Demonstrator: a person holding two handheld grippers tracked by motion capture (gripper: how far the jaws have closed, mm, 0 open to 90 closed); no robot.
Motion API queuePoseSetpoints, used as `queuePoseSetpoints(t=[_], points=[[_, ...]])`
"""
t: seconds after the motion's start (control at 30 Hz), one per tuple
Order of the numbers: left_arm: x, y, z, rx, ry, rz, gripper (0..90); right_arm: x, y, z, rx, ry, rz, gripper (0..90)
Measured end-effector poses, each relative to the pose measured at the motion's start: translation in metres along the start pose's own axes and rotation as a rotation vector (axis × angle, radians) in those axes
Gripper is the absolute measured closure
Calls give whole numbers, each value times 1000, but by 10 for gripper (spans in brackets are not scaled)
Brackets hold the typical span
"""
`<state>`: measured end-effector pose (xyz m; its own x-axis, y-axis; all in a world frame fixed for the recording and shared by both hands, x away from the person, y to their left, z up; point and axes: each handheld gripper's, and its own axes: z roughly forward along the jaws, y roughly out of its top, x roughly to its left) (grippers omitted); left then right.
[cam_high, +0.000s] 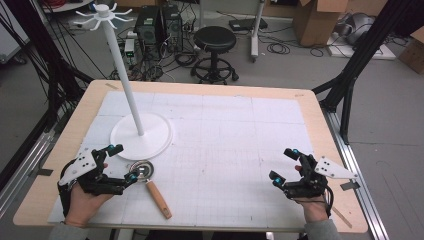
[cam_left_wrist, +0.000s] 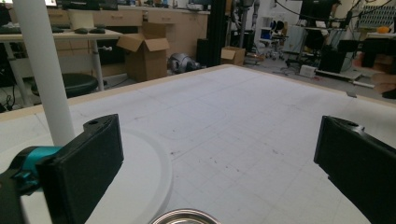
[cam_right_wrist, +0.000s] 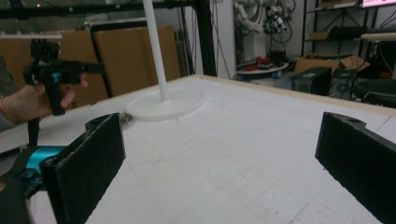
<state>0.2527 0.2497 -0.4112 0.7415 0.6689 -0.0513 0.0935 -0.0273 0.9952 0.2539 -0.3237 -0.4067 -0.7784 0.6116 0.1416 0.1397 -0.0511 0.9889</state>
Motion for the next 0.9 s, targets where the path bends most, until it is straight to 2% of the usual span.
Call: queuePoseSetpoints(t=[0.07, 0.17, 0.4, 0.47, 0.7, 0.9], points=[[0, 0, -1, 3, -5, 0, 18, -1, 1, -1, -5, -4, 1, 6], [0, 3, -4, -19, -6, -5, 18, -2, 0, -1, 22, -17, -10, 6], [0, 7, -5, -34, -1, 6, 18, -1, 2, -1, 37, -10, -15, 6], [0, 7, -4, -36, -7, 1, 18, -2, 3, 0, 57, -1, -12, 6], [0, 5, -1, -24, -13, -2, 18, -1, 3, -2, 72, -17, -27, 6], [-1, 6, -2, -19, -11, 2, 18, -4, -2, -5, 86, -37, -14, 6]])
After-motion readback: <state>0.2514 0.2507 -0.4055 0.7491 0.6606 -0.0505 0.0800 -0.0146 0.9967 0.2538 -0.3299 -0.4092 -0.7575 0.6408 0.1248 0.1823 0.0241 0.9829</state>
